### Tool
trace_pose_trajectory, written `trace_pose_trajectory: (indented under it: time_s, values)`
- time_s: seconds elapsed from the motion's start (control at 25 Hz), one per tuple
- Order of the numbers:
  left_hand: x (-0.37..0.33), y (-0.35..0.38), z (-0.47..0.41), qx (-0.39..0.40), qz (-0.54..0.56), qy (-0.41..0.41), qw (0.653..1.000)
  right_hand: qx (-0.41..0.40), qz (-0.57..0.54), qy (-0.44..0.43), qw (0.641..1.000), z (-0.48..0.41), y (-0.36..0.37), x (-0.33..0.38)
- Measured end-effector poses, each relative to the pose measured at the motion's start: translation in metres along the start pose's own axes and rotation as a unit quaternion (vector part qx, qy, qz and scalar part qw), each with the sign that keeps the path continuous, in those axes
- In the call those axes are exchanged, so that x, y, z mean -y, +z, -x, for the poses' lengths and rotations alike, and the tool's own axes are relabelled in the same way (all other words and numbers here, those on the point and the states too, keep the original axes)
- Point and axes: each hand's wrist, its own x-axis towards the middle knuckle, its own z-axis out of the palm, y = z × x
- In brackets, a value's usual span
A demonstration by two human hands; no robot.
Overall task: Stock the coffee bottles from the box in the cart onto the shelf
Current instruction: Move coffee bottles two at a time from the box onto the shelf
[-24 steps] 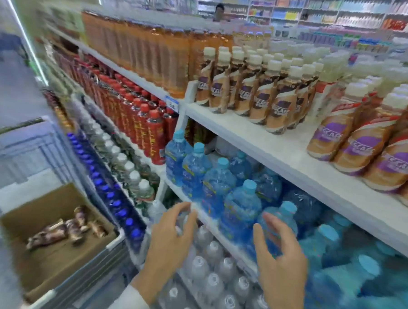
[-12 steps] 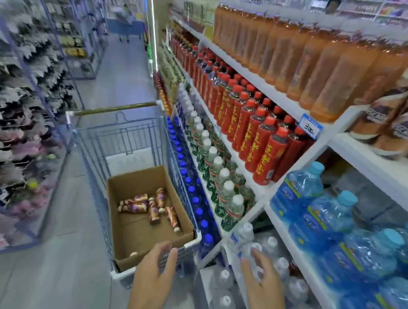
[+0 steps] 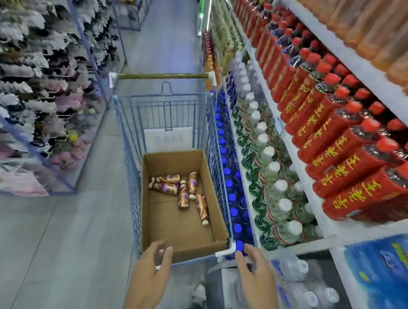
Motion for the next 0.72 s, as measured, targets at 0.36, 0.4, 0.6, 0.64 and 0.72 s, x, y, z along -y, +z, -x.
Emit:
trace_pose_trajectory:
  time_s: [0.36, 0.4, 0.6, 0.64, 0.72]
  values:
    - [-0.003, 0.045, -0.124, 0.009, -0.081, -0.066, 0.994, 0.108, 0.056, 0.067, 0.990, -0.123, 0.054, 0.003]
    - [-0.008, 0.051, -0.140, 0.011, -0.089, -0.075, 0.993, 0.123, 0.070, 0.071, 0.987, -0.132, 0.057, 0.006]
    - [-0.008, 0.103, -0.243, 0.047, -0.086, -0.166, 0.981, 0.169, 0.086, 0.107, 0.976, -0.172, 0.066, 0.015]
    - [0.000, 0.115, -0.266, 0.055, -0.086, -0.194, 0.976, 0.171, 0.082, 0.120, 0.974, -0.176, 0.069, 0.016]
    - [0.016, 0.143, -0.310, 0.068, -0.082, -0.250, 0.962, 0.171, 0.071, 0.146, 0.972, -0.184, 0.078, 0.011]
